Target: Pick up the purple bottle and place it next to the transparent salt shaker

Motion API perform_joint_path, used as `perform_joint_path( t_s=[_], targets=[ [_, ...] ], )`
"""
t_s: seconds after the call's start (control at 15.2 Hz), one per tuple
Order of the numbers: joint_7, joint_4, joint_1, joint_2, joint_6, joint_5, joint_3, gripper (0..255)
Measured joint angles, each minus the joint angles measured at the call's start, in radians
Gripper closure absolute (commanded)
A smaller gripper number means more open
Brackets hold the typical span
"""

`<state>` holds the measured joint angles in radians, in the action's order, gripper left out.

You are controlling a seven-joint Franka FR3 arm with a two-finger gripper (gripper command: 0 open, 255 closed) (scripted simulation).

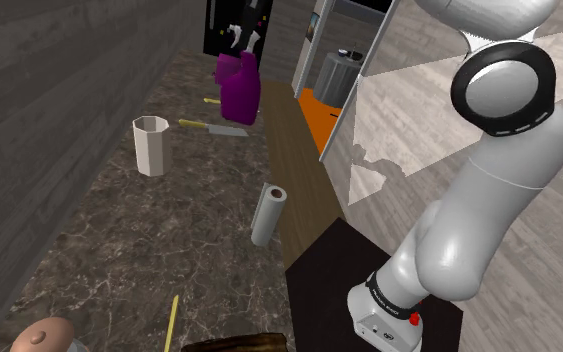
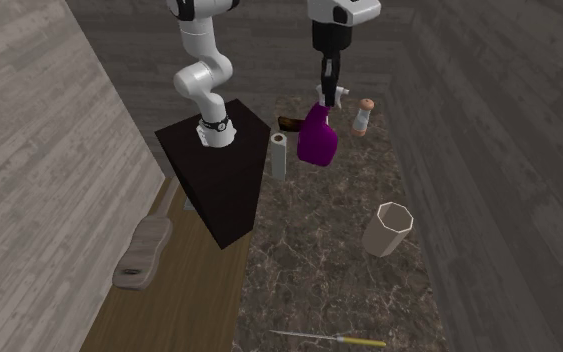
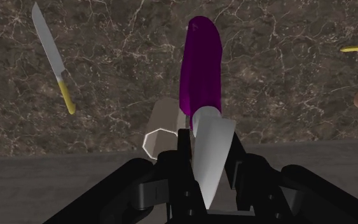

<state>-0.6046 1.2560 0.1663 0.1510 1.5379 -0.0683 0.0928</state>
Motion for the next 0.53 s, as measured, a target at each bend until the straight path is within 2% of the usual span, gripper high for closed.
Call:
perform_joint_path(
  t_s=[0.53],
  targets=[
    [0.189, 0.122, 0.114, -0.072, 0.058, 0.04, -0.083, 255]
  ],
)
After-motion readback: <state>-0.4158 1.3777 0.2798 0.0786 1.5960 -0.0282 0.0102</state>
